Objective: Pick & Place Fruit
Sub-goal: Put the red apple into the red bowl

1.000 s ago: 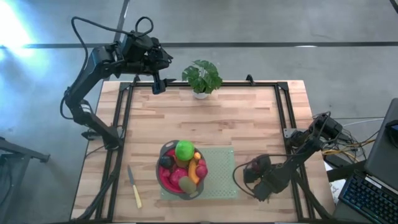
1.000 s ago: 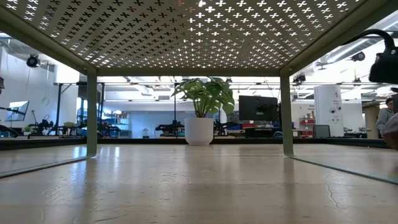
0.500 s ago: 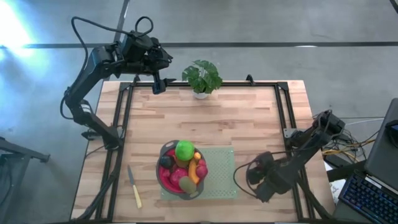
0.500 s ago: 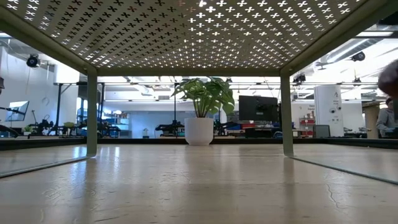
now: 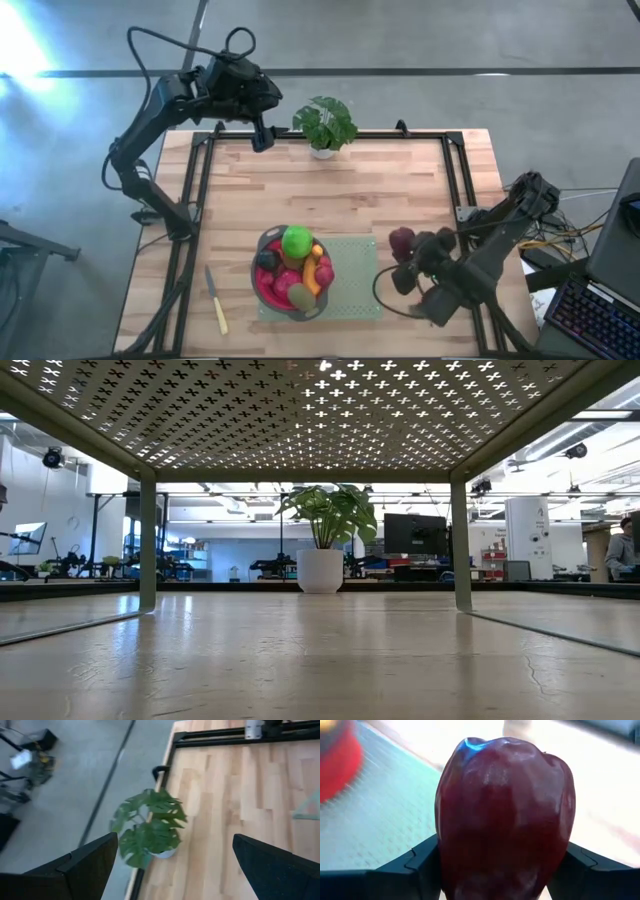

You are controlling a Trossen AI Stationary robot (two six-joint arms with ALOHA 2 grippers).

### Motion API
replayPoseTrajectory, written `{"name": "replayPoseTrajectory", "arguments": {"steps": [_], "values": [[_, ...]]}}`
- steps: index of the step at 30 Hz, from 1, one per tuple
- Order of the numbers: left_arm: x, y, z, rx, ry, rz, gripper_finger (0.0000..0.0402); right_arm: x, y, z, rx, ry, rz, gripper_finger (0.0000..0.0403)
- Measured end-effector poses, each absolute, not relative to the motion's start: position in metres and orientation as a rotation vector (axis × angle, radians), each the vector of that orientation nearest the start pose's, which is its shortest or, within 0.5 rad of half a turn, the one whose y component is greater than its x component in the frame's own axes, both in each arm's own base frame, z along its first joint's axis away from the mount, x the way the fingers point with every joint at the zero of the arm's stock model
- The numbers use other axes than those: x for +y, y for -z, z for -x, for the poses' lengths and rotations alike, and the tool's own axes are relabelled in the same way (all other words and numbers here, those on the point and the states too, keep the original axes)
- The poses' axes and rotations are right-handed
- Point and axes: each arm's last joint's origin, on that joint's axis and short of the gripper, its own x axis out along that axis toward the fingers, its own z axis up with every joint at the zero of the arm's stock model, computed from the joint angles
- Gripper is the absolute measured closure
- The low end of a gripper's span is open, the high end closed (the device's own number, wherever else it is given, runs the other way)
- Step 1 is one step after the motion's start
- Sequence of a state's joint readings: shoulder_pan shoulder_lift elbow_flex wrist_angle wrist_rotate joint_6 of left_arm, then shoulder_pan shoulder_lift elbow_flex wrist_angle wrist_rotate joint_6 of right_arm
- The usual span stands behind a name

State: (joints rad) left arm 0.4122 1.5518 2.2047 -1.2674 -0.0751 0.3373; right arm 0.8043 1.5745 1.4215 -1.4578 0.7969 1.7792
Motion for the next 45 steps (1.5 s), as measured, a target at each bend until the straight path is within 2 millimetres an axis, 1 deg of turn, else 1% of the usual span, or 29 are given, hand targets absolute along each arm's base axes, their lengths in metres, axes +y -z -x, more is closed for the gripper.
{"name": "replayPoseTrajectory", "arguments": {"steps": [3, 5, 9, 14, 16, 19, 24, 28, 31, 37, 42, 45], "values": [[0.106, -0.502, -0.238, 0.702, -0.329, -0.196, 0.0003, 0.177, -0.314, -0.202, 0.609, 0.773, -0.372, 0.0152], [0.107, -0.499, -0.244, 0.703, -0.303, -0.17, 0.0003, 0.176, -0.32, -0.202, 0.578, 0.753, -0.324, 0.0148], [0.106, -0.502, -0.252, 0.609, -0.207, -0.055, 0.0003, 0.171, -0.33, -0.199, 0.506, 0.728, -0.248, 0.0137], [0.095, -0.513, -0.267, 0.426, -0.074, 0.007, 0.0003, 0.163, -0.343, -0.194, 0.412, 0.706, -0.17, 0.0146], [0.089, -0.516, -0.274, 0.366, -0.049, -0.003, 0.0003, 0.16, -0.35, -0.193, 0.373, 0.686, -0.14, 0.015], [0.077, -0.515, -0.287, 0.308, -0.003, -0.03, 0.0003, 0.16, -0.36, -0.193, 0.336, 0.647, -0.1, 0.0147], [0.057, -0.498, -0.314, 0.248, 0.046, -0.075, 0.0003, 0.163, -0.375, -0.196, 0.314, 0.564, -0.025, 0.0135], [0.041, -0.478, -0.337, 0.168, 0.078, -0.123, 0.0003, 0.165, -0.385, -0.198, 0.293, 0.517, 0.032, 0.0143], [0.03, -0.465, -0.348, 0.112, 0.111, -0.171, 0.0003, 0.163, -0.392, -0.197, 0.279, 0.5, 0.047, 0.015], [0.013, -0.446, -0.36, 0.018, 0.219, -0.21, 0.0003, 0.162, -0.4, -0.195, 0.26, 0.477, 0.059, 0.0136], [-0.001, -0.439, -0.365, -0.126, 0.322, -0.243, 0.0003, 0.163, -0.404, -0.2, 0.247, 0.467, 0.095, 0.0141], [-0.005, -0.438, -0.366, -0.165, 0.343, -0.229, 0.0003, 0.162, -0.408, -0.205, 0.235, 0.473, 0.112, 0.0148]]}}
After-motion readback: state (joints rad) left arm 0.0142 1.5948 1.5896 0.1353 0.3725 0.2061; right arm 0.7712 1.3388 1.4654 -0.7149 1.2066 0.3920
